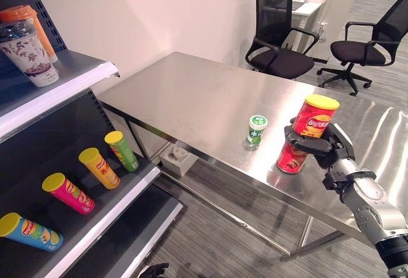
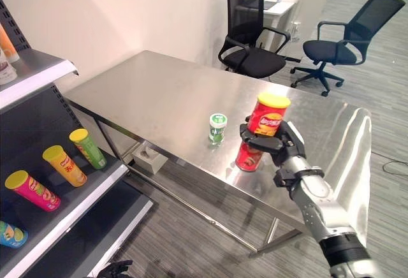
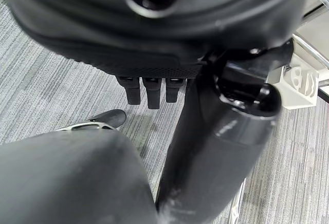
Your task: Put the goods on the table back onto the shelves and tidy them up.
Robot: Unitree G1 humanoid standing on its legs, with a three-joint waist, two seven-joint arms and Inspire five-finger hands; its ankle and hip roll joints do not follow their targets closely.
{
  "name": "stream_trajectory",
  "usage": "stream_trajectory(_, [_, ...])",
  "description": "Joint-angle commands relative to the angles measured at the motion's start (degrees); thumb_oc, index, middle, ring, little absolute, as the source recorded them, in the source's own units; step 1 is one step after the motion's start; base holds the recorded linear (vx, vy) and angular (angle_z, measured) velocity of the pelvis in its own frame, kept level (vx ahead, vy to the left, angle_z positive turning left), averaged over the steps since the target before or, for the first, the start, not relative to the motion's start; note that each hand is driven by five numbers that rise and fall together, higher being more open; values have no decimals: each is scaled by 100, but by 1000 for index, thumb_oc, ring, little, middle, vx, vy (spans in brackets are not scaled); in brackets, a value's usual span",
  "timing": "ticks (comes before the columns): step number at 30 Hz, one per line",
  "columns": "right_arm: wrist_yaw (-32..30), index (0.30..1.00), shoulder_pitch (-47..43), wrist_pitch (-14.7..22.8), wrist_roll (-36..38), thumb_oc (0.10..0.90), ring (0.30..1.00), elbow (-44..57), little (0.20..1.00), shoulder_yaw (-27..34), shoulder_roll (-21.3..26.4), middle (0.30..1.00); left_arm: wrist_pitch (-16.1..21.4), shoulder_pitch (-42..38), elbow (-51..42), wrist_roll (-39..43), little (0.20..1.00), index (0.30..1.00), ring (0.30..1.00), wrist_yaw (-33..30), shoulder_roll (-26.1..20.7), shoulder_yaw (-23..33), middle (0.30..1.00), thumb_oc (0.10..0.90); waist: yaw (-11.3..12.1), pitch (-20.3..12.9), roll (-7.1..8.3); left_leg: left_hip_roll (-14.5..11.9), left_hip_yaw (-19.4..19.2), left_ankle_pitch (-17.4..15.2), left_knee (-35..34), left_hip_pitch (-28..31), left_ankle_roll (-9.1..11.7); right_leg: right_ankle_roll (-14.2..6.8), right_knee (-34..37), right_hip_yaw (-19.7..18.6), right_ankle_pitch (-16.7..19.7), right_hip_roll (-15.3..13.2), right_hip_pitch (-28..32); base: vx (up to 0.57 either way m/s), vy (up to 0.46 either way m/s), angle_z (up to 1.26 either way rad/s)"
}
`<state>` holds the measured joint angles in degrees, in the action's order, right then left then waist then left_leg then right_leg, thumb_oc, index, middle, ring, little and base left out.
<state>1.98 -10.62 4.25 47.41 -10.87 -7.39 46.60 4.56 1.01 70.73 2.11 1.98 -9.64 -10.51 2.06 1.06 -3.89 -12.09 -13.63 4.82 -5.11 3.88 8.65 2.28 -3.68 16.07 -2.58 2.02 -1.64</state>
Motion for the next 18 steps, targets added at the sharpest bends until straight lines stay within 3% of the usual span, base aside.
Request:
stream_trajectory(1, [-159,300,-503,710,-149,400,300,371,300,806,-206,300,-59,-89,146,-82,900,900,900,2,-112,-245,900,800,59,-211,374,-458,-299,467,61,835,560,-635,380,-499,-92,-250,373,0,0,0])
stream_trajectory(8, [-368,300,-177,993,-557,400,300,809,300,1501,-252,300,-13,-116,161,-107,900,900,900,-53,-109,-127,900,800,-17,-212,342,-462,-344,422,58,861,553,-651,389,-543,-77,-251,358,0,0,0])
stream_trajectory(12, [-804,300,429,1094,-1965,400,300,1852,300,2398,-264,300,35,-199,246,-236,900,900,900,-177,-77,91,900,800,-196,-206,292,-459,-408,355,60,887,531,-675,387,-608,-49,-252,310,-10,-10,-4])
stream_trajectory(18, [-998,300,1029,1021,-3177,400,300,3062,300,2673,-661,300,59,-232,215,-373,900,900,900,-303,-24,214,900,800,-370,-141,214,-454,-495,347,118,891,511,-670,345,-726,-45,-217,232,-32,-15,-18])
